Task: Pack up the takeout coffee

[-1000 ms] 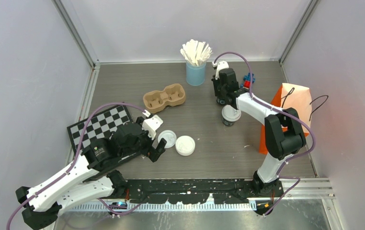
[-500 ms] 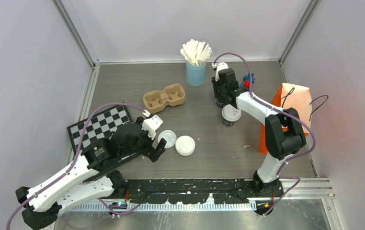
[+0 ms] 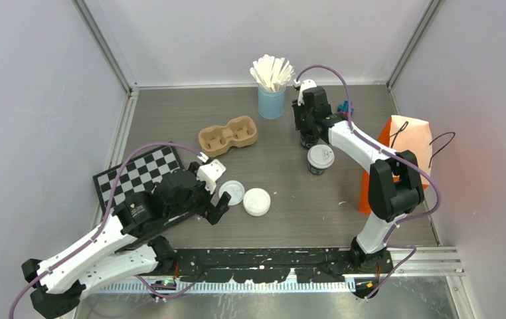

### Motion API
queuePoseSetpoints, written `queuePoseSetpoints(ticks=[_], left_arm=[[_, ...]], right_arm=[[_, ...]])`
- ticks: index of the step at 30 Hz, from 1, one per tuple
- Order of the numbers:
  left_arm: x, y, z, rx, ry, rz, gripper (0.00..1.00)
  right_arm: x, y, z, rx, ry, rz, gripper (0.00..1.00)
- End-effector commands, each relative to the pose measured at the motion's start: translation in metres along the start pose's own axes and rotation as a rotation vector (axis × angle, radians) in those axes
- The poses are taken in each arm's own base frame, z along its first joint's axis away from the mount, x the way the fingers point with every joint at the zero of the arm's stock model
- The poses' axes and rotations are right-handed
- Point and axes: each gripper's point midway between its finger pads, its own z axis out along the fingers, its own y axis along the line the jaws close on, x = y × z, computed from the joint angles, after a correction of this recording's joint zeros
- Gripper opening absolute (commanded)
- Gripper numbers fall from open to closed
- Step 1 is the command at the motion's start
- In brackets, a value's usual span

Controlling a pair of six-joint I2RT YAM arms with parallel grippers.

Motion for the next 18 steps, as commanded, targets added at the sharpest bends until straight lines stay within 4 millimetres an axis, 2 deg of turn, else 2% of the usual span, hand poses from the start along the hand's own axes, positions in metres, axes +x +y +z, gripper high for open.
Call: queuePoseSetpoints(ticks=[1,6,18], left_arm=[[-0.005,0.001,-0.002,-0.001,-0.024,0.001,1.00],[-0.005,0.000,-0.002,0.000,-0.025,0.002,1.00],[-0.005,0.001,-0.003,-0.005,-0.029,0.000,1.00]], right_arm=[[-0.025,-0.002,-0.010,0.019,-0.039,-0.003,0.27],[-0.019,-0.009,-0.010,0.061,0.000,0.009,0.26],[-0.004,-0.005,-0.001,0.055,0.064,0.020,0.31]])
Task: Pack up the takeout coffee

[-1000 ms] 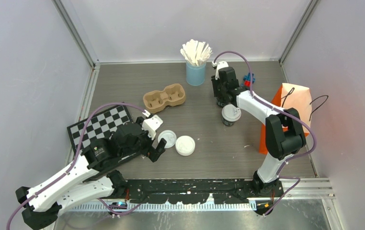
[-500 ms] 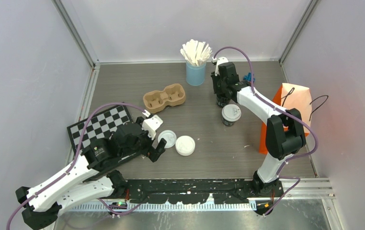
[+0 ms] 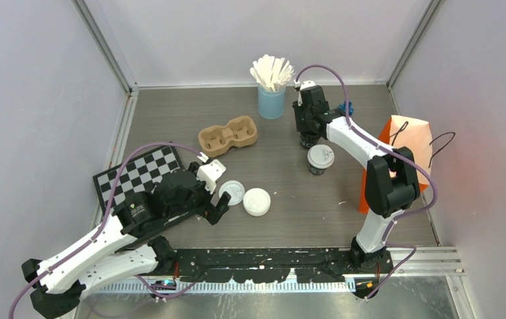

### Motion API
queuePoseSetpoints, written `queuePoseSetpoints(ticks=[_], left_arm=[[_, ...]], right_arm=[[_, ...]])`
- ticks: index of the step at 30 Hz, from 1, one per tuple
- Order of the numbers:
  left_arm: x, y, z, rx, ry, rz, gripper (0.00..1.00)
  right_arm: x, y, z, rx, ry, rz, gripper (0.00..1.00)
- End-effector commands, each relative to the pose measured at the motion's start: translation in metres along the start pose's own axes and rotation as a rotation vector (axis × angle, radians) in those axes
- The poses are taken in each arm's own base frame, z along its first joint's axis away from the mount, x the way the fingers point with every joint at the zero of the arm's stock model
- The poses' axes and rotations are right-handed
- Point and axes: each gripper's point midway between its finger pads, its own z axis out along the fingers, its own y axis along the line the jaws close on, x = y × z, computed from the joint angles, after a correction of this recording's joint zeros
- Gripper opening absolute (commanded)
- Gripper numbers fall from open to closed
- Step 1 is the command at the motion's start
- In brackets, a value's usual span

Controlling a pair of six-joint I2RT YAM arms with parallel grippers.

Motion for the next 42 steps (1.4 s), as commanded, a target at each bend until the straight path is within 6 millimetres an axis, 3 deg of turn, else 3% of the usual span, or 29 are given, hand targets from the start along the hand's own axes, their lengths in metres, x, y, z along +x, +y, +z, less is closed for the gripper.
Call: queuePoseSetpoints(ticks=[1,12,23,27,31,42], left_arm=[[-0.005,0.001,-0.002,-0.006,-0.028,0.000,1.00],[-0.005,0.002,-0.002,-0.009,-0.023,0.000,1.00],[-0.005,0.001,-0.002,-0.002,-0.024,0.000,1.00],[-0.005,0.001,-0.002,-0.002,-0.026,0.000,1.00],[-0.005,0.001,-0.002,-0.002,-0.023,0.000,1.00],[-0.004,0.000,0.002,-0.003,-0.005,0.002,1.00]], right_arm=[[-0.014,0.003,0.000,0.000,-0.021,0.010,0.30],[-0.022,0.004,-0.004,-0.005,-0.037,0.008,0.13],[-0.025,0.003,-0.004,0.004,-0.019,-0.002,0.13],[-0.024,0.002,-0.004,0.001,-0.014,-0.010,0.07],[-0.029,0.000,-0.009,0.010,-0.022,-0.025,0.00],[-0.047,-0.002,-0.036,0.075,-0.051,-0.120,0.00]])
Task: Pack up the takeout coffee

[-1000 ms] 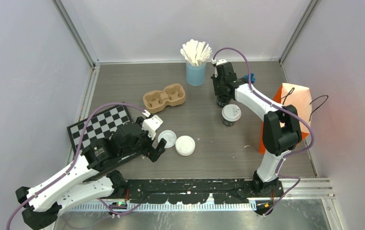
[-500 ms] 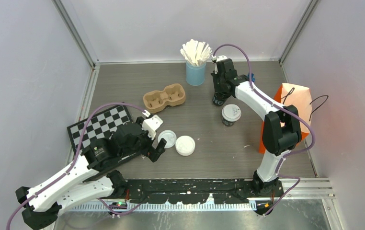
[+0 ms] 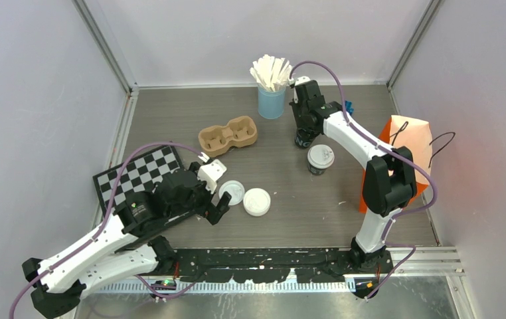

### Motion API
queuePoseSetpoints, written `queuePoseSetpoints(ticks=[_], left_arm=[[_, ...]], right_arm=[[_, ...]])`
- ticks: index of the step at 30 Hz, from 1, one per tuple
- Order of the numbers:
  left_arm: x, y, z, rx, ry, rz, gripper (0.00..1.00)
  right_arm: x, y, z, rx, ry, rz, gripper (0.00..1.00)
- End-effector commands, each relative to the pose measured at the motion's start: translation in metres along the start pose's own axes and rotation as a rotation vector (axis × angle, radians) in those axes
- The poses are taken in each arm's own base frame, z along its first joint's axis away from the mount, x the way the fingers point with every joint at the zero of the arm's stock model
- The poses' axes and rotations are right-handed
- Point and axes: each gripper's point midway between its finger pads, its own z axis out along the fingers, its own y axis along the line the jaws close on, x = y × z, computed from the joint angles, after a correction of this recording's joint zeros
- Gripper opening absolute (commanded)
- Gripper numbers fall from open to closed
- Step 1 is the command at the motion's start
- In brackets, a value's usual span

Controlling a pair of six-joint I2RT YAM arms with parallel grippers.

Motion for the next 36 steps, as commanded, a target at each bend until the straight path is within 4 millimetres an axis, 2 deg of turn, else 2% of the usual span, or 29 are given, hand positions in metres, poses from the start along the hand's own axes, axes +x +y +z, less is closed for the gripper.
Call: queuePoseSetpoints(ticks=[1,6,11,17,21,24,31,34,36], left_arm=[[-0.004,0.001,0.001,-0.004,-0.009,0.002,1.00],[-0.005,0.003,0.001,-0.021,-0.012,-0.002,1.00],[-0.004,0.010,0.004,-0.057,0.002,-0.013,1.00],[-0.002,0.025,0.004,-0.137,0.020,-0.046,1.00],[-0.002,0.038,0.002,-0.199,0.014,-0.076,1.00],[0.000,0.044,0.003,-0.240,0.017,-0.113,1.00],[0.014,0.051,0.012,-0.338,0.035,-0.338,1.00],[0.020,0.053,0.018,-0.351,0.028,-0.439,0.98],[0.025,0.056,0.024,-0.360,0.022,-0.497,0.97]], right_arm=[[-0.039,-0.006,-0.031,0.039,-0.099,-0.041,0.00],[-0.045,-0.004,-0.039,0.045,-0.108,-0.059,0.00],[-0.056,-0.002,-0.056,0.056,-0.129,-0.079,0.00],[-0.074,-0.009,-0.091,0.068,-0.179,-0.071,0.00],[-0.078,-0.011,-0.115,0.074,-0.210,-0.077,0.00],[-0.079,-0.004,-0.136,0.057,-0.238,-0.078,0.00],[-0.045,0.030,-0.184,-0.011,-0.303,-0.100,0.00],[-0.019,0.053,-0.196,-0.085,-0.320,-0.135,0.00],[0.001,0.077,-0.207,-0.178,-0.348,-0.184,0.00]])
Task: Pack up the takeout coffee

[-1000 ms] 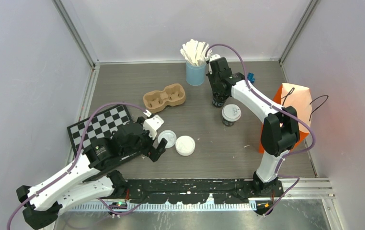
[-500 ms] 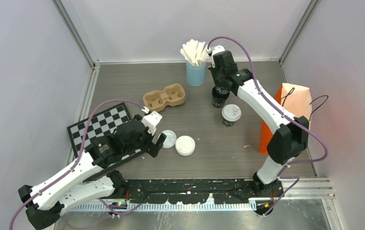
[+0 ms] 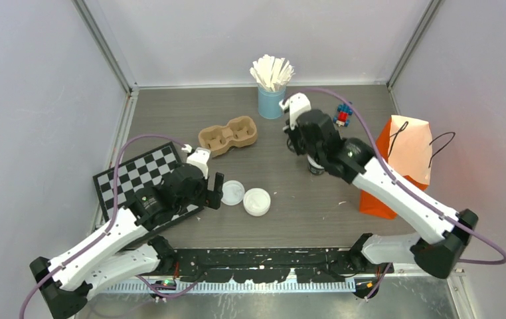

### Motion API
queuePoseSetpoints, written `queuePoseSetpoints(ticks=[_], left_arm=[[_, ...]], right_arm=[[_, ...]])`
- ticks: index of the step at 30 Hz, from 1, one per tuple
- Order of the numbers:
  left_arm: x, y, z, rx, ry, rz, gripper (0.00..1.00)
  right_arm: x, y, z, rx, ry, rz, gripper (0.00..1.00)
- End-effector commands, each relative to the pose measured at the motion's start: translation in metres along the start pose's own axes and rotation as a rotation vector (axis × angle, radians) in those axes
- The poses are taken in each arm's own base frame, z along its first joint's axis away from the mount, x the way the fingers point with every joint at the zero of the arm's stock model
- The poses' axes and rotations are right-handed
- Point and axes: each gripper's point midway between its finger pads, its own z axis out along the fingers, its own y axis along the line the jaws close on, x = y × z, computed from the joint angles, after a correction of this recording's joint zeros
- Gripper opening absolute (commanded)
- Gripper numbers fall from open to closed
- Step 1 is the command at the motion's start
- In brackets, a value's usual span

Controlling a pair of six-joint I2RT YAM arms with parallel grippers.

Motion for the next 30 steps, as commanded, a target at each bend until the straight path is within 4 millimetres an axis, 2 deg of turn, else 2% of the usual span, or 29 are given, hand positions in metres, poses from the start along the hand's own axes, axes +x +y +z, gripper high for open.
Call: queuePoseSetpoints(ticks=[1,3,5,14,18,24,30], left_arm=[[0.004,0.006,0.015,-0.046,-0.008,-0.195,0.96],[0.009,0.010,0.024,-0.059,0.010,-0.241,0.95],[0.016,0.012,0.035,-0.070,0.039,-0.275,0.93],[0.023,0.001,0.079,-0.021,0.086,-0.355,0.79],[0.033,0.004,0.092,-0.050,0.121,-0.347,0.73],[0.052,0.011,0.109,-0.098,0.165,-0.338,0.65],[0.054,0.011,0.121,-0.094,0.158,-0.337,0.63]], right_arm=[[0.019,0.040,-0.025,-0.125,-0.083,-0.057,0.00],[0.038,0.062,-0.029,-0.163,-0.091,-0.182,0.00],[0.058,0.075,-0.032,-0.167,-0.069,-0.281,0.00],[0.118,0.121,-0.049,-0.278,-0.017,-0.473,0.00],[0.141,0.135,-0.056,-0.311,0.018,-0.544,0.00],[0.157,0.154,-0.067,-0.335,0.027,-0.602,0.00],[0.173,0.175,-0.071,-0.371,0.032,-0.608,0.00]])
